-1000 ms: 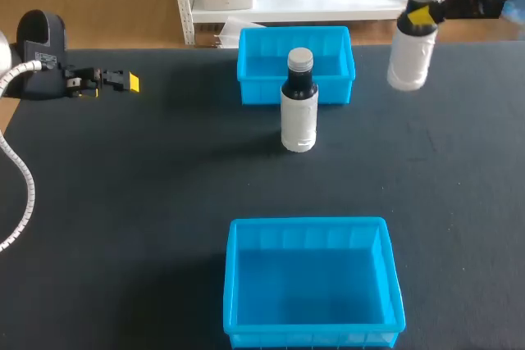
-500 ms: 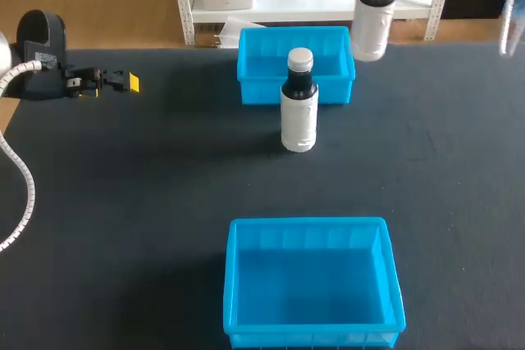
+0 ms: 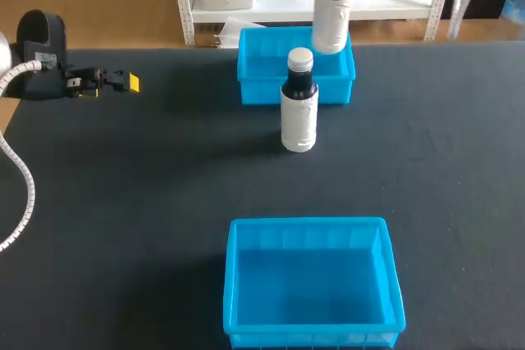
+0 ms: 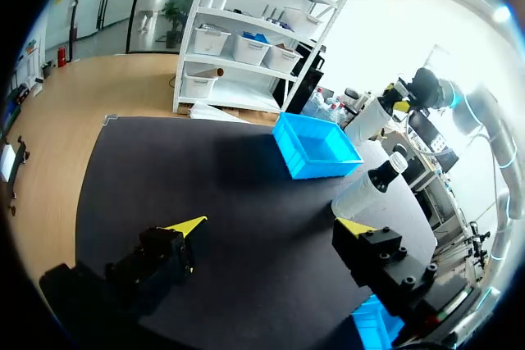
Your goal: Pick up the bottle, and place it in the far bin if it is heavy, or in the near bin if it is light.
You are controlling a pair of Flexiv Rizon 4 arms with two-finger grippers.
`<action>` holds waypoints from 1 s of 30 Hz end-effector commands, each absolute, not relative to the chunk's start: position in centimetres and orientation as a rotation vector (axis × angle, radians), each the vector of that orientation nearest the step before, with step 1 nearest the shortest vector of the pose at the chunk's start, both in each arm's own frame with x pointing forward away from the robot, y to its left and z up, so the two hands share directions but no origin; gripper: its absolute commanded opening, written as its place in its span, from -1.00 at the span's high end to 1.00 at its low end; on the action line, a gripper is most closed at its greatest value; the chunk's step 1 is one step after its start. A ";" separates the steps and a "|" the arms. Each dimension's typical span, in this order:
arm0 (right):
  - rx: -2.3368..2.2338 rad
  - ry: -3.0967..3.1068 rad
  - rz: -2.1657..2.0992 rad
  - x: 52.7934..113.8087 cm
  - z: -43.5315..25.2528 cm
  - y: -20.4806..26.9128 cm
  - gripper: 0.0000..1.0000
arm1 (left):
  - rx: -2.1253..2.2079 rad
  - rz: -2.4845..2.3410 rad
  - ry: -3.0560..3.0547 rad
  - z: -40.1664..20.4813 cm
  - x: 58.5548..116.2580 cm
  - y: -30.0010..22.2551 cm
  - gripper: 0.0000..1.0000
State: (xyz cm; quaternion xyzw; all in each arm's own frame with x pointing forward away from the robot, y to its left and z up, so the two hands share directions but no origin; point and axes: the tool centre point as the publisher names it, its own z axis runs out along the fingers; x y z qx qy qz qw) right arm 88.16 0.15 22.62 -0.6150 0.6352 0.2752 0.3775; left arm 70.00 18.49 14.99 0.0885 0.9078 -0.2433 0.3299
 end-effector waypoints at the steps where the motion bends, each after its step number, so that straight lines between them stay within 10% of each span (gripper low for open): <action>1: -1.649 1.610 0.798 89.8 22.2 2.1 1.00 | 0.231 -0.636 2.374 15.0 70.0 18.5 -1.00; 30: -1.715 1.561 0.932 91.7 17.4 9.6 1.00 | 0.231 -0.636 2.374 15.0 70.0 18.5 -1.00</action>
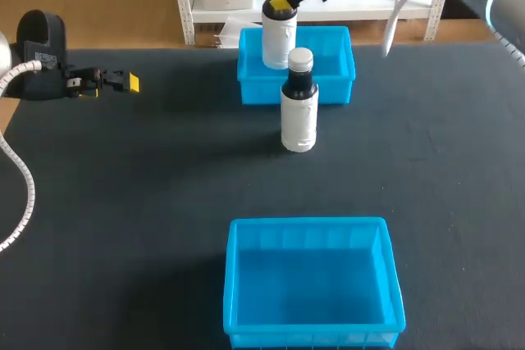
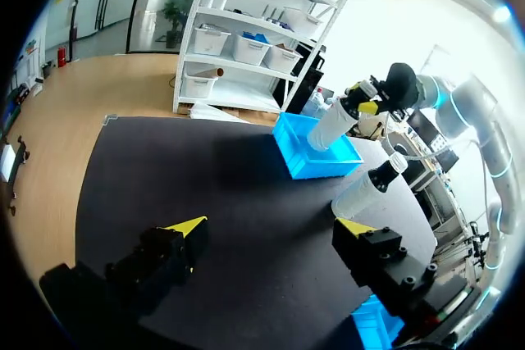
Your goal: Pick up the bottle, and place it in the far bin if it is heavy, or in the near bin if it is light.
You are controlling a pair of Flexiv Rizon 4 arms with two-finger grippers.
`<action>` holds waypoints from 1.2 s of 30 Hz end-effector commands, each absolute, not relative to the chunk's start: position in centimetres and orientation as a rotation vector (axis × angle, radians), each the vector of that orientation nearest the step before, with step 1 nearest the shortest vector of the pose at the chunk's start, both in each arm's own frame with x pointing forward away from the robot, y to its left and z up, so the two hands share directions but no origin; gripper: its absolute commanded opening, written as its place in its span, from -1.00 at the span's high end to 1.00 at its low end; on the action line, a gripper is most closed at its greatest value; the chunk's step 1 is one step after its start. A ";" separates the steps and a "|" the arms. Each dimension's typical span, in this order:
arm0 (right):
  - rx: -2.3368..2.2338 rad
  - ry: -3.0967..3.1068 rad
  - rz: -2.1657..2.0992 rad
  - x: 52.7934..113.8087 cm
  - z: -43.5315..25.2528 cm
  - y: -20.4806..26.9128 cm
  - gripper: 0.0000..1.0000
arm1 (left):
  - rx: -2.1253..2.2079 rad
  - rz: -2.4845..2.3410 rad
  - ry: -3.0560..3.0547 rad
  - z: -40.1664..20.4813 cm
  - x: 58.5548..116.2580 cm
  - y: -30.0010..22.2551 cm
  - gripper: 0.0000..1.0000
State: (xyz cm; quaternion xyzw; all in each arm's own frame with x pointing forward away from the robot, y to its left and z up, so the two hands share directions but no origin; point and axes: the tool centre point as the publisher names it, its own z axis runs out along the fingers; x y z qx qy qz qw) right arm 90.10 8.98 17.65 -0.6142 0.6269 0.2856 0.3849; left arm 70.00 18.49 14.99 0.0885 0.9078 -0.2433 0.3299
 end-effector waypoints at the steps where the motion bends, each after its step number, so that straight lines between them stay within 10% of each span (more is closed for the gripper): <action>1: -1.715 1.563 0.936 91.7 17.2 9.7 1.00 | 0.231 -0.636 2.374 15.0 70.0 18.5 -1.00; 36: -1.704 1.647 1.040 93.4 12.3 11.3 0.91 | 0.231 -0.636 2.374 15.0 70.0 18.5 -1.00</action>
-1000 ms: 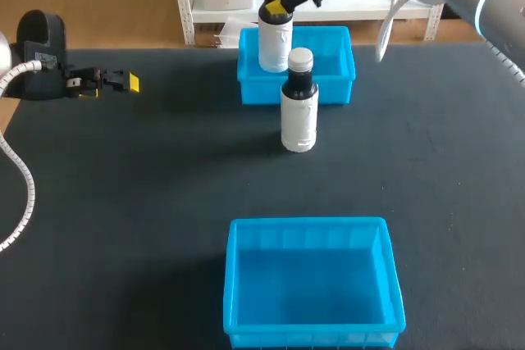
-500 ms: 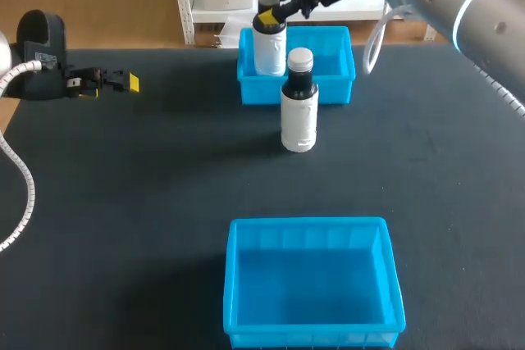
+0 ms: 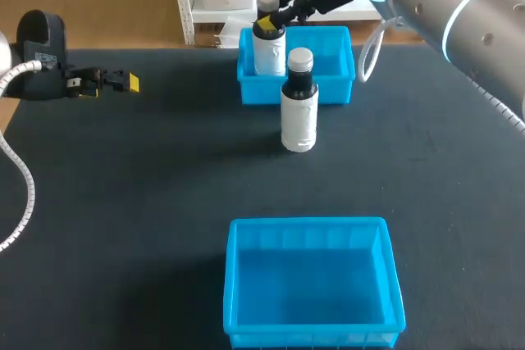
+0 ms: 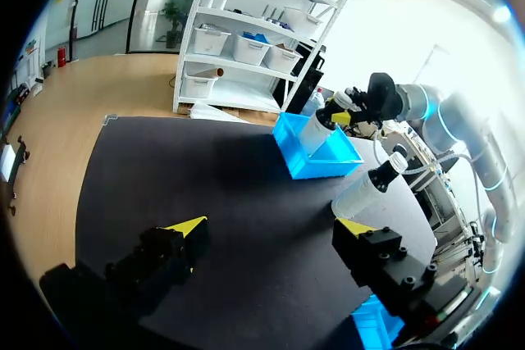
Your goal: Pick up the bottle, and place it in the far bin if it is heavy, or in the near bin if it is light.
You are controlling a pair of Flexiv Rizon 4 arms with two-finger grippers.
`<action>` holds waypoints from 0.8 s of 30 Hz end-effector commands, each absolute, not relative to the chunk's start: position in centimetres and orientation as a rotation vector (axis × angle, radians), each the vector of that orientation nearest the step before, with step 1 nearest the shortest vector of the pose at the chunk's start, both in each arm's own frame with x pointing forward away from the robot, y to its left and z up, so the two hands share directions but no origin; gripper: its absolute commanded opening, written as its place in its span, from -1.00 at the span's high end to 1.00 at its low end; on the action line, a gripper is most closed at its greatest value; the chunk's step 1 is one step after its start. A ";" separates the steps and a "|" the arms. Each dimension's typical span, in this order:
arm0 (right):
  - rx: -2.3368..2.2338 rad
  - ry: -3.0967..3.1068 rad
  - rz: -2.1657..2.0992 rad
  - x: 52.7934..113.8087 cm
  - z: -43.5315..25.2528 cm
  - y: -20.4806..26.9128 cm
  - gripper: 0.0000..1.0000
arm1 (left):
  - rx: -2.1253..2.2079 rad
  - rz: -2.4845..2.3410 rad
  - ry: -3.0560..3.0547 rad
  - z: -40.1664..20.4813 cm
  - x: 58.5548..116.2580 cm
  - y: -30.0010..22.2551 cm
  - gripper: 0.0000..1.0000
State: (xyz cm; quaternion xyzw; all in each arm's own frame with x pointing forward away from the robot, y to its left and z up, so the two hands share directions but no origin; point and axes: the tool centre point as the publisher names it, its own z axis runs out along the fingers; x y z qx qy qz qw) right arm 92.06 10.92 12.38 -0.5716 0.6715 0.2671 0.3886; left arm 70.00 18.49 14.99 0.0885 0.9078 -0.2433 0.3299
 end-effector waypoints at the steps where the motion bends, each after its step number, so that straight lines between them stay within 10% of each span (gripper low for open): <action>1: -1.703 1.648 1.041 93.4 12.2 11.3 0.84 | 0.231 -0.636 2.374 15.0 70.0 18.5 -1.00; 7: -1.704 1.662 1.043 93.6 12.0 11.2 0.08 | 0.231 -0.636 2.374 15.0 70.0 18.5 -1.00; 8: -1.706 1.666 1.043 93.6 12.0 11.2 -1.00 | 0.231 -0.636 2.374 15.0 70.0 18.5 -1.00; 24: -1.607 1.748 0.950 92.0 15.0 3.1 -1.00 | 0.231 -0.636 2.374 15.0 70.0 18.5 -1.00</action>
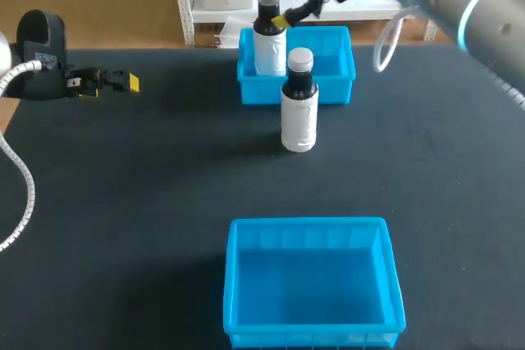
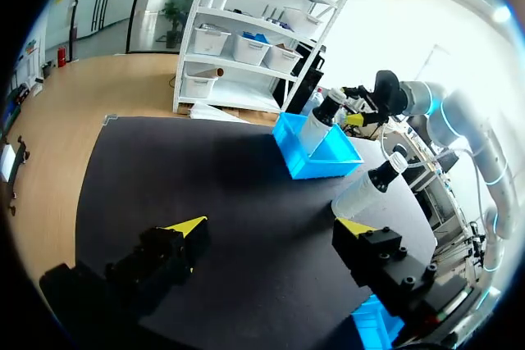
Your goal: Pick up the bottle, and place it in the far bin if it is heavy, or in the near bin if it is light.
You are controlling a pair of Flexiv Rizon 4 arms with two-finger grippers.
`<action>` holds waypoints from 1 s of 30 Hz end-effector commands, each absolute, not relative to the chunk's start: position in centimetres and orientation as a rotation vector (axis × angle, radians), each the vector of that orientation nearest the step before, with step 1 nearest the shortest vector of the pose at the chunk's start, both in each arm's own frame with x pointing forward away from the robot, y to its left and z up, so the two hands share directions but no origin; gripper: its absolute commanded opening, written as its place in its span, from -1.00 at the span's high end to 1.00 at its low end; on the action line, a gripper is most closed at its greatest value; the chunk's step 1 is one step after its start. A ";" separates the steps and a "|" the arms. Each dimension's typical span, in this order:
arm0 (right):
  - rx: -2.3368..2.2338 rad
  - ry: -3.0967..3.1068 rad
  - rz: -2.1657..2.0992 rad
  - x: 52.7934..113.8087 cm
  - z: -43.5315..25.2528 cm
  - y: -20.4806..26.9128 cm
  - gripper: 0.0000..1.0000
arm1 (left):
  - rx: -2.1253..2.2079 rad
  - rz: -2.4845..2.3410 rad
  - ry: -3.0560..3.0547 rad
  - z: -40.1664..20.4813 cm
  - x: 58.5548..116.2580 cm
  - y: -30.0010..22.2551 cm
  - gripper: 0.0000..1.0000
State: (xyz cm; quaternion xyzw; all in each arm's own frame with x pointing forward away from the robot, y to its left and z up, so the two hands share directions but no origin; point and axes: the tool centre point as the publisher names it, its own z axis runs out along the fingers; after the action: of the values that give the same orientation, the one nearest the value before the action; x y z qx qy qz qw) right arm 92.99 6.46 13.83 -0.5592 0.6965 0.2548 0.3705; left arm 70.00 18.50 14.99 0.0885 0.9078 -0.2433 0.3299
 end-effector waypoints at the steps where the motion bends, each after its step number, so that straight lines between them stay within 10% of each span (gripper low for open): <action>1: -1.593 1.757 0.940 91.8 15.2 2.1 -1.00 | 0.231 -0.636 2.374 15.0 70.0 18.5 -1.00; 30: -1.382 1.853 0.739 79.2 16.7 -10.1 -1.00 | 0.231 -0.636 2.374 15.0 70.0 18.5 -1.00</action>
State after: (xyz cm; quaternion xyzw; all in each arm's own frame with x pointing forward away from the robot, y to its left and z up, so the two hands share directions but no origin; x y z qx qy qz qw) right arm 83.46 -10.51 16.67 -0.5722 0.6782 0.3660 0.2803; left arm 70.00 18.50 14.99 0.0885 0.9078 -0.2433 0.3299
